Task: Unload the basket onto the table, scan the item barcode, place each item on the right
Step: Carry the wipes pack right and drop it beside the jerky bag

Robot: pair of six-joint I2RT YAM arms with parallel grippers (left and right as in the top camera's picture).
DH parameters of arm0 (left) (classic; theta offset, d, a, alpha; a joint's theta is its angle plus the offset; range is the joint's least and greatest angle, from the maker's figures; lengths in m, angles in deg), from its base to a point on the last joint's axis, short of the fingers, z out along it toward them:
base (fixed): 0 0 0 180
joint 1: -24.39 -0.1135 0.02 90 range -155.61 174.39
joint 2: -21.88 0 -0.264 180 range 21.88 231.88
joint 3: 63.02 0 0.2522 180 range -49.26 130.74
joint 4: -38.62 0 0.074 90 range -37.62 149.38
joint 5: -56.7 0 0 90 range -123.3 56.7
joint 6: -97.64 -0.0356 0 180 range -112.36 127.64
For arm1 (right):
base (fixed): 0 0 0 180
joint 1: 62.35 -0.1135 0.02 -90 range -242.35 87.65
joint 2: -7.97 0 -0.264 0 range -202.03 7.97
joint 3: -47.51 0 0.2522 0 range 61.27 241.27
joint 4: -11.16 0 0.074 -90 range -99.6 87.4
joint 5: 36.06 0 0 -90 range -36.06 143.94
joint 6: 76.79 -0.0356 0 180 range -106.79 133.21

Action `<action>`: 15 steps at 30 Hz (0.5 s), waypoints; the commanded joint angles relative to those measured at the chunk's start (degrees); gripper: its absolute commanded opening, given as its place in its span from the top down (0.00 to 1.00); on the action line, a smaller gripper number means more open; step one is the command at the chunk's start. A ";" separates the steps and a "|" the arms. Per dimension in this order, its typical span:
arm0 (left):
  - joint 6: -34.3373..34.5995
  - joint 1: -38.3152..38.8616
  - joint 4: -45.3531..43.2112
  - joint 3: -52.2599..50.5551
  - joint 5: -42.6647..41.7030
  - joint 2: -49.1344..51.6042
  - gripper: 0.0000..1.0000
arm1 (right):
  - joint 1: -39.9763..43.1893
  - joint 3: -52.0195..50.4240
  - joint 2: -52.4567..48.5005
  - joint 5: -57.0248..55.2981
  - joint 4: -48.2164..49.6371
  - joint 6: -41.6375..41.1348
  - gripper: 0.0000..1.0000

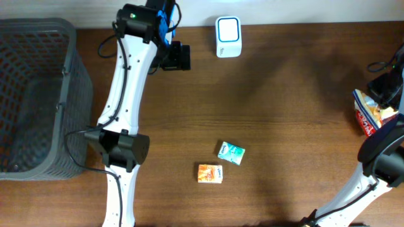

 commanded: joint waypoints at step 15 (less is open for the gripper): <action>-3.89 4.31 0.48 -7.10 -3.93 0.74 0.00 | 2.29 15.78 4.85 19.69 -10.56 0.44 0.02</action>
